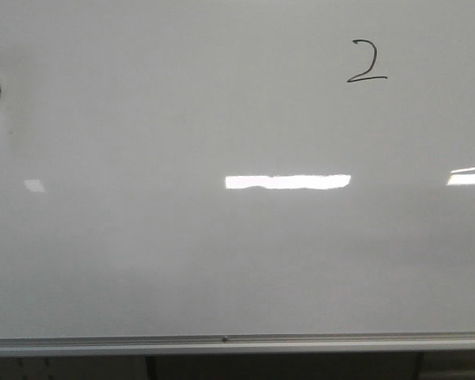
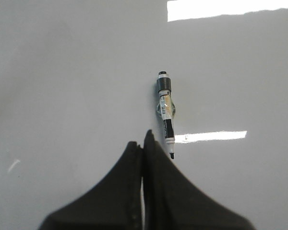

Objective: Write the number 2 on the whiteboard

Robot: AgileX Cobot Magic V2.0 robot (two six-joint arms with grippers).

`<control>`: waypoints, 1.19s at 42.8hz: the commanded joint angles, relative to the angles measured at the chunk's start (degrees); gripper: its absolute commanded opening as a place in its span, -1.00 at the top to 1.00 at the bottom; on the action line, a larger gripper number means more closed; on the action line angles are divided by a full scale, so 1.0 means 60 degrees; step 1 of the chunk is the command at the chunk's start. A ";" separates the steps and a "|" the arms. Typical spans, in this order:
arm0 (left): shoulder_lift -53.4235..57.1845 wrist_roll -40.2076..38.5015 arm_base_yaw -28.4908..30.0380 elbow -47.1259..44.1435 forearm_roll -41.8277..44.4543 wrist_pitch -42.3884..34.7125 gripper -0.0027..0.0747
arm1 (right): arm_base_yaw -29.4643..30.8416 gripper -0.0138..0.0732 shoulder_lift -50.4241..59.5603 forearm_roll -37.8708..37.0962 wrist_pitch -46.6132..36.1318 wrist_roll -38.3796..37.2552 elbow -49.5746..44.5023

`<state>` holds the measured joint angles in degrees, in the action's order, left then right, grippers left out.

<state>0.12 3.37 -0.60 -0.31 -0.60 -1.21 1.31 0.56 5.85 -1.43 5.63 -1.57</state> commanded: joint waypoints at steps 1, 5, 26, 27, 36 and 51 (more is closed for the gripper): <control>0.0206 0.0012 0.0022 -0.0204 -0.0003 -0.0798 0.98 | -0.0025 0.84 0.0163 -0.0828 -0.0931 -0.0554 0.0002; 0.0206 0.0012 0.0022 -0.0204 -0.0003 -0.0798 0.98 | -0.0025 0.84 0.0163 -0.1188 -0.1003 -0.0938 0.0002; 0.0206 0.0012 0.0022 -0.0204 -0.0003 -0.0798 0.98 | -0.0291 0.84 0.0163 -0.1145 -0.1153 -0.0938 0.0002; 0.0206 0.0012 0.0022 -0.0204 -0.0003 -0.0798 0.98 | -0.0277 0.84 0.0163 -0.1145 -0.1153 -0.0938 0.0002; 0.0206 0.0012 0.0022 -0.0204 -0.0003 -0.0798 0.98 | -0.0278 0.84 0.0163 -0.1145 -0.1143 -0.0938 0.0002; 0.0206 0.0012 0.0022 -0.0204 -0.0003 -0.0798 0.98 | -0.0278 0.84 0.0153 -0.1145 -0.1143 -0.0938 0.0002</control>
<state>0.12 3.50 -0.60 -0.31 -0.60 -1.21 -0.77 0.60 0.00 -3.34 0.00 -1.57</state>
